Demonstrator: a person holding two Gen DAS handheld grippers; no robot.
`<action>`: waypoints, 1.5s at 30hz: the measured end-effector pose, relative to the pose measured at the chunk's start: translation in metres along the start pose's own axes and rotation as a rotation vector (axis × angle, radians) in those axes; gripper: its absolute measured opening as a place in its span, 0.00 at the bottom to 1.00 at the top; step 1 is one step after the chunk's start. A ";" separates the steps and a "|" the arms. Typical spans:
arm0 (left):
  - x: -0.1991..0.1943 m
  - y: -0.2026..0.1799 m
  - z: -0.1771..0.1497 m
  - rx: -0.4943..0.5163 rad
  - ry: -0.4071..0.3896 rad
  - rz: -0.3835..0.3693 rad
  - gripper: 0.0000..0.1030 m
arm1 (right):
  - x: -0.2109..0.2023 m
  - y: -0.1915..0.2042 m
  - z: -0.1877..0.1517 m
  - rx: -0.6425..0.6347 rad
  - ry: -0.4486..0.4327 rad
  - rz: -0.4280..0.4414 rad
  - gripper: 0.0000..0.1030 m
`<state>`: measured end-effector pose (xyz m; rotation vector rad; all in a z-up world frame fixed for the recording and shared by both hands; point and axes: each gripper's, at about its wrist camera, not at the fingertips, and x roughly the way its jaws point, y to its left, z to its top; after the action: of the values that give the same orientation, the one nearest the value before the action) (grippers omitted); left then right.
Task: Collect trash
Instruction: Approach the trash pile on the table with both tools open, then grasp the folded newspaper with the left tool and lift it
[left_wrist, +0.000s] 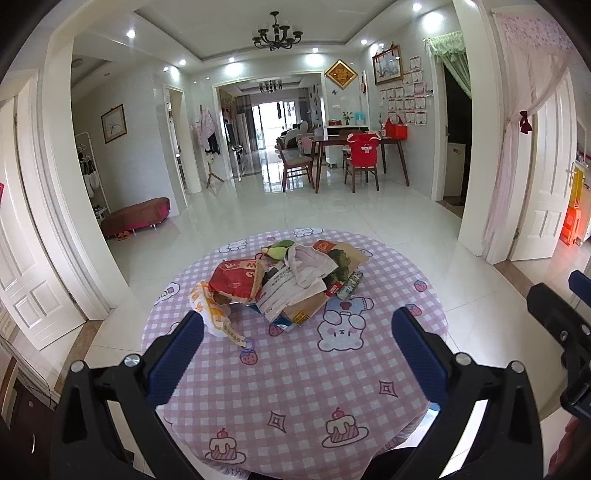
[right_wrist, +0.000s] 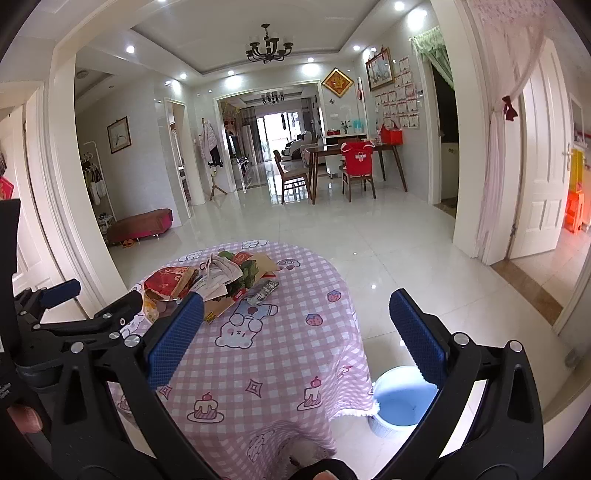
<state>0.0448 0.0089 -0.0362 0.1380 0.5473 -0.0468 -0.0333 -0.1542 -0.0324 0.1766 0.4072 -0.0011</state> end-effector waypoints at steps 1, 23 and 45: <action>0.001 -0.001 0.000 0.001 0.003 0.000 0.96 | 0.001 -0.001 0.000 0.004 0.004 0.002 0.95; 0.072 0.050 -0.016 -0.056 0.117 0.009 0.96 | 0.069 -0.005 -0.014 0.040 0.136 0.084 0.95; 0.237 0.007 -0.022 0.311 0.218 0.094 0.62 | 0.201 0.014 -0.032 0.026 0.280 0.124 0.95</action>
<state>0.2364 0.0175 -0.1771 0.4762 0.7488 -0.0253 0.1388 -0.1281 -0.1381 0.2280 0.6755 0.1419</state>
